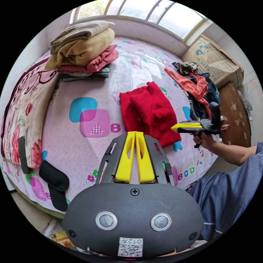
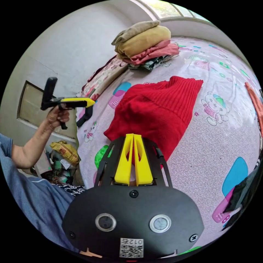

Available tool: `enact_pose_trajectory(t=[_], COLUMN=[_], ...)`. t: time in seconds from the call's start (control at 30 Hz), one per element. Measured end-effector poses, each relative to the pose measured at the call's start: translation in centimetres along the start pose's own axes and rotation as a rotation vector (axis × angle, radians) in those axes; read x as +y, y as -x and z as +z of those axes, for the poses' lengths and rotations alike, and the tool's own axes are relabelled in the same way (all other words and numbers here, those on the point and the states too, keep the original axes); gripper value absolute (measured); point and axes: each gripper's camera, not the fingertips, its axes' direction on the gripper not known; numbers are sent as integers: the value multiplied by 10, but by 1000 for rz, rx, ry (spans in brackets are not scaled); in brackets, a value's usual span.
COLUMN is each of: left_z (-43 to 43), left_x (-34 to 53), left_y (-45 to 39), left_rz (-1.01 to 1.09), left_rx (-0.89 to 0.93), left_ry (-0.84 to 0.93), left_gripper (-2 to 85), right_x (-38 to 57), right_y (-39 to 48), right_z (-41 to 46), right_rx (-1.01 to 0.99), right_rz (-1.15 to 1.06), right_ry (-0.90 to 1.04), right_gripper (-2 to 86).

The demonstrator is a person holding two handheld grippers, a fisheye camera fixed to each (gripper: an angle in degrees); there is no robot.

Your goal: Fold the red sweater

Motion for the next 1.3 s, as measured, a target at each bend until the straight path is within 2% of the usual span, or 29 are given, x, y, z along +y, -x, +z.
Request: enact_pose_trajectory(t=[0.03,0.13,0.23,0.27,0.3,0.4,0.53,0.6,0.7,0.77,0.87,0.97,1.03,1.1,1.2,1.3], left_z=[4,28,61,84,107,110,100,95,96,97,76,40,33,35,47,65], left_x=[-7,-44,-71,-76,-75,-64,-52,-42,-35,-32,-21,20,56,112,172,202], left_y=[-6,-33,-41,-35,-28,2,15,23,40,51,67,88,108,131,145,143], left_rz=[13,92,99,62,73,-54,-53,-58,-103,-127,-156,-256,-393,-576,-753,-810], left_rx=[15,44,34,-73,-106,45,97,97,111,142,182,159,218,379,562,603], left_ry=[-5,-33,16,106,165,84,49,36,29,30,-27,-119,-114,-123,-133,-69], left_gripper=[4,3,2,1,1,-1,-1,-1,-1,0,3,7,12,27,50,73], right_x=[-1,4,21,30,35,26,-1,-19,-18,-12,24,78,101,122,132,128], right_y=[-2,-19,-18,-21,-29,-55,-77,-104,-149,-163,-178,-224,-264,-311,-348,-370], right_z=[13,12,-28,-47,-64,-84,-72,-37,-36,-46,-85,-112,-107,-90,-72,-54], right_rx=[31,-61,-65,-30,18,69,103,105,-65,-104,-99,-229,-385,-590,-686,-751], right_rz=[0,68,24,20,41,81,58,71,185,187,191,333,453,557,609,611], right_ry=[54,22,-111,-188,-262,-346,-333,-155,-141,-138,-255,-379,-372,-377,-380,-341], right_gripper=[1,0,0,-1,-1,0,1,0,1,3,10,45,102,139,148,157])
